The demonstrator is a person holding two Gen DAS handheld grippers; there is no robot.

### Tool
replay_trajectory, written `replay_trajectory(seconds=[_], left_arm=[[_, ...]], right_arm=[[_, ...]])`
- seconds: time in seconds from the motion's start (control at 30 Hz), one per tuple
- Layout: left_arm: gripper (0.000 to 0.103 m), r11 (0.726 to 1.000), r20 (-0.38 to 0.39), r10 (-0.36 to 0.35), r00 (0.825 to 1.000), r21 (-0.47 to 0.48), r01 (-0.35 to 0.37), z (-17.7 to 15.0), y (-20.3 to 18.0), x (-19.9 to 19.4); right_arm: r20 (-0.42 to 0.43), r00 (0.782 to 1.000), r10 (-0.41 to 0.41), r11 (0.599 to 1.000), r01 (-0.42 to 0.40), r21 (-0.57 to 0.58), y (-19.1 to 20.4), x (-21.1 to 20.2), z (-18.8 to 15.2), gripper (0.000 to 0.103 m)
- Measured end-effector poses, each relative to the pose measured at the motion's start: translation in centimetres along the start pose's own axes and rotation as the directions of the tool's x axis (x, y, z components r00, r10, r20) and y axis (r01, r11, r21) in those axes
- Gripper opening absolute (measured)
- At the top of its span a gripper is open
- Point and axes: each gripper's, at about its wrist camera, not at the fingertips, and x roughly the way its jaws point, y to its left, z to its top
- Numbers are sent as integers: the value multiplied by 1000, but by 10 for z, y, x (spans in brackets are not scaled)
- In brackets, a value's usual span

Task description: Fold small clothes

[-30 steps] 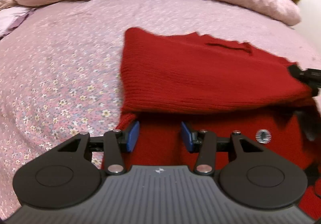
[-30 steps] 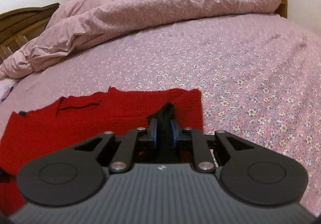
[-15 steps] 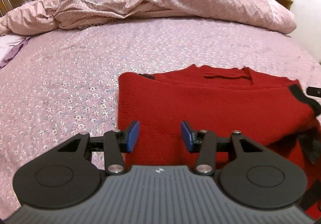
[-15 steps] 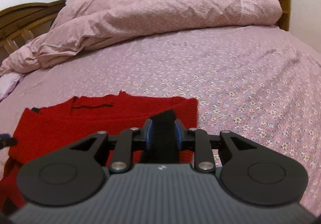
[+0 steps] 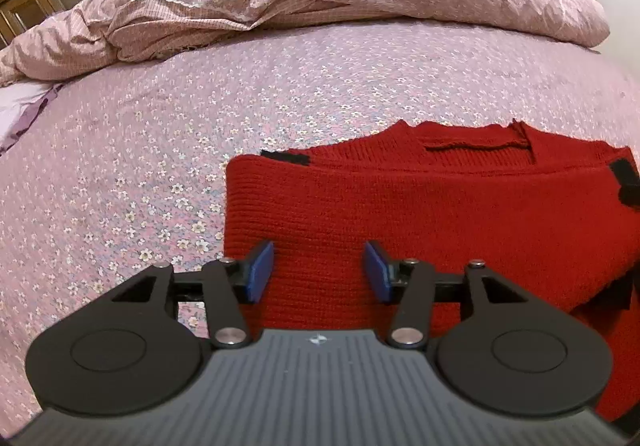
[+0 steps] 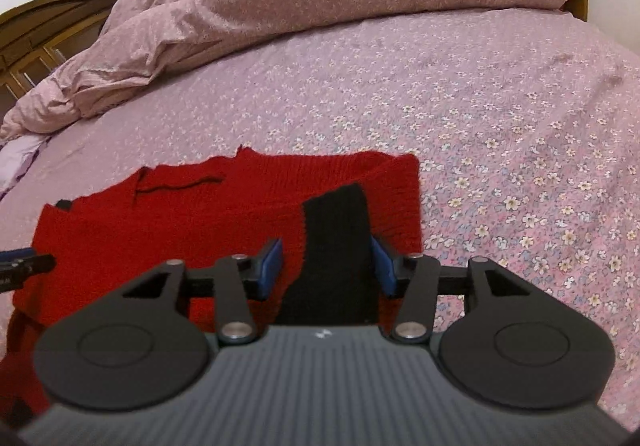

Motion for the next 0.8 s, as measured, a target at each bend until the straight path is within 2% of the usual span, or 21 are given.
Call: replay_trajectory(seconds=[0.03,0.1,0.2,0.33,0.4,0.6,0.7,0.8], left_arm=[[58,1000,0,1,1000,-3,-1,0,0,1],[58,1000,0,4,1000,-3,-4,1,-1,1],[59,1000,-2,6,1000,0,-6,2,-3,2],[60,1000,-4,2,1000,-9,-2,3,-2,5],[60,1000,-5,2,1000,-10,-2,4,-3,7],[65,1000,-1,6,1000,-2,-6,5,-5,13],[67,1000,5,4,1000,7,-4,5,-5,16],[68,1000,6,-5,1000,1,5,6,-3,19]], right_arm=[[2,1000,5,1000,-5,2,0,0,0,48],[12,1000,12,1000,-12,3,-1,-2,1,27],[49,999,19,1000,-19,-3,0,-8,1,15],[146,989,21,1000,-24,21,-1,-23,4,15],[168,986,5,999,-12,38,-2,-26,7,15],[87,995,-50,998,47,36,-10,3,-1,15],[109,993,-48,999,48,-2,-10,11,-7,16],[89,995,-42,999,42,3,-9,9,-3,18]])
